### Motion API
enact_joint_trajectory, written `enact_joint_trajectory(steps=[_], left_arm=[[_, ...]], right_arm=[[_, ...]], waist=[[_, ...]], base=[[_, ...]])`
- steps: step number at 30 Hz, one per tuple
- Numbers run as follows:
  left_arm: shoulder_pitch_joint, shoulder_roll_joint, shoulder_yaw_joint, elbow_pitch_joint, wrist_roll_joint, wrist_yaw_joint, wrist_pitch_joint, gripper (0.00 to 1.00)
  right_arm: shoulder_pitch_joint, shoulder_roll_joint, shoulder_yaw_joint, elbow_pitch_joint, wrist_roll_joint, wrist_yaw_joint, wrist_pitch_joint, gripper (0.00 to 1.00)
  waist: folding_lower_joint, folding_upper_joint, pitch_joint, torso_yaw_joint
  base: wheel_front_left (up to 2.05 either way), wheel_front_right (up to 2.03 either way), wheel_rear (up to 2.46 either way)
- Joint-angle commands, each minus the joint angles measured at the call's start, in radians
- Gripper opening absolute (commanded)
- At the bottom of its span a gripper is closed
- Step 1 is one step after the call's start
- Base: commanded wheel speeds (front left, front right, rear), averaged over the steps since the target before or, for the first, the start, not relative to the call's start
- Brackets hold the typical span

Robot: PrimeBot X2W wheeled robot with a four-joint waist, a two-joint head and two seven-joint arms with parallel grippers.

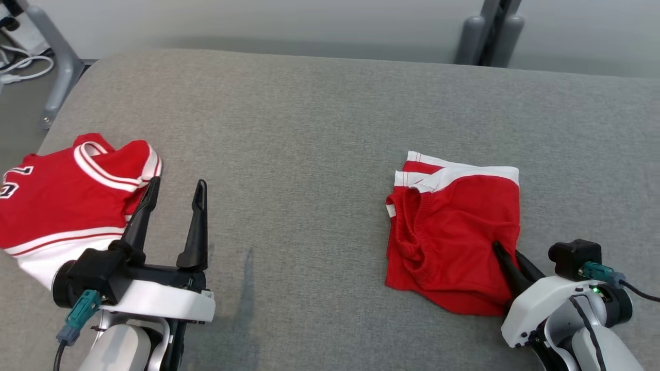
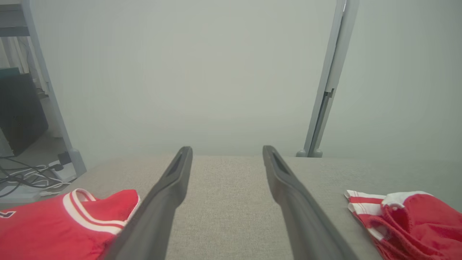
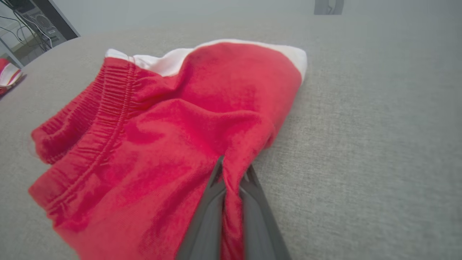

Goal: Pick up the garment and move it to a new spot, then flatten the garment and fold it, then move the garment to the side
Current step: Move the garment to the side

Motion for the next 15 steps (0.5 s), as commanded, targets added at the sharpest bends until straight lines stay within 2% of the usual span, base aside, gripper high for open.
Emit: enact_joint_trajectory(steps=[1,10,15], left_arm=[[-0.008,0.009,0.007,-0.006,0.012,-0.004,-0.004,1.0],[-0.037,0.034,0.008,-0.049,0.026,-0.005,0.01,1.0],[-0.074,0.05,0.001,-0.083,0.039,-0.007,0.04,1.0]], right_arm=[[0.016,-0.015,0.003,-0.016,-0.009,0.0,0.001,0.0],[0.041,-0.081,0.04,-0.121,-0.027,0.0,0.046,0.0],[-0.015,-0.116,0.054,-0.138,-0.033,0.0,0.043,0.0]], waist=[[0.0,0.0,0.001,-0.041],[0.0,0.0,0.053,-0.241],[0.0,0.0,0.115,-0.344]], base=[[0.0,0.0,0.0],[0.0,0.0,0.0],[0.0,0.0,0.0]])
